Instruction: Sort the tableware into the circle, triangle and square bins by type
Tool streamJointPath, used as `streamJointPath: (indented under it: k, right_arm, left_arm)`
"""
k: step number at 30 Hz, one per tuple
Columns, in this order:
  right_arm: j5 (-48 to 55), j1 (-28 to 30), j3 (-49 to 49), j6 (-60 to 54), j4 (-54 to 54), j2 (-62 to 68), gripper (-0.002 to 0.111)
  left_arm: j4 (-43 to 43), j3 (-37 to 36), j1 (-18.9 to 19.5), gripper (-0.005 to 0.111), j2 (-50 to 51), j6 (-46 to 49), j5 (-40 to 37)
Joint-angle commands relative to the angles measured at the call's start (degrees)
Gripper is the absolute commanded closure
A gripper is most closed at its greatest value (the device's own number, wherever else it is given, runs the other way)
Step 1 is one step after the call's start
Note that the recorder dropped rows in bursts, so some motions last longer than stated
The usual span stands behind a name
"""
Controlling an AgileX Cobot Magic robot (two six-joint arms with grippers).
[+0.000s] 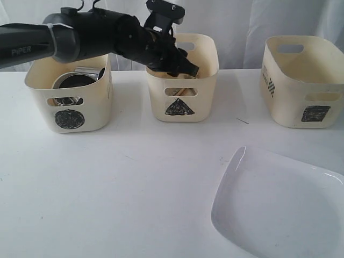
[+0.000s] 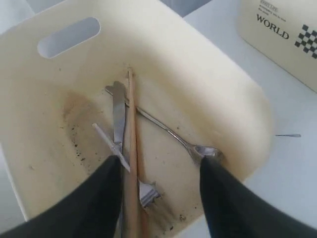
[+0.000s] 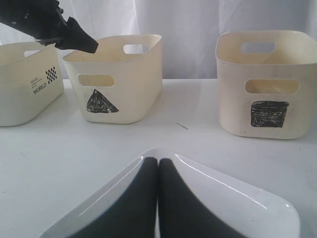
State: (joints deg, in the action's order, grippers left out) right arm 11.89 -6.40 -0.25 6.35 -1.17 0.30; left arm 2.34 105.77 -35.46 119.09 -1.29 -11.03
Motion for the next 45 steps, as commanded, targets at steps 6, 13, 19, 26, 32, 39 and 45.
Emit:
streamJointPath:
  k: [6, 13, 19, 26, 32, 39, 45]
  right_arm:
    - [-0.21, 0.13, 0.25, -0.06, 0.36, -0.3, 0.108]
    - [-0.21, 0.13, 0.25, -0.06, 0.36, -0.3, 0.108]
    - [-0.21, 0.13, 0.25, -0.06, 0.36, -0.3, 0.108]
    - [-0.21, 0.13, 0.25, -0.06, 0.36, -0.3, 0.108]
    - [-0.21, 0.13, 0.25, -0.06, 0.36, -0.3, 0.108]
    - [-0.21, 0.13, 0.25, -0.06, 0.36, -0.3, 0.108]
    - [-0.21, 0.13, 0.25, -0.06, 0.36, -0.3, 0.108]
  left_arm:
    - [-2.75, -0.83, -1.37, 0.053, -6.34, 2.3, -14.31]
    - [-4.43, -11.45, -5.27, 0.06, -13.89, 5.6, -13.8]
    - [-6.24, -24.79, -6.63, 0.068, -23.42, 5.6, -11.67]
    - [-11.22, -39.54, -7.25, 0.074, -36.31, 5.6, -5.82]
    - [-11.94, -52.07, -7.25, 0.074, -48.37, 5.6, -0.46]
    - [-13.15, -64.91, -7.25, 0.099, -61.76, 3.85, 2.76]
    - [-13.15, -73.22, -7.25, 0.107, -72.33, 3.39, 4.03]
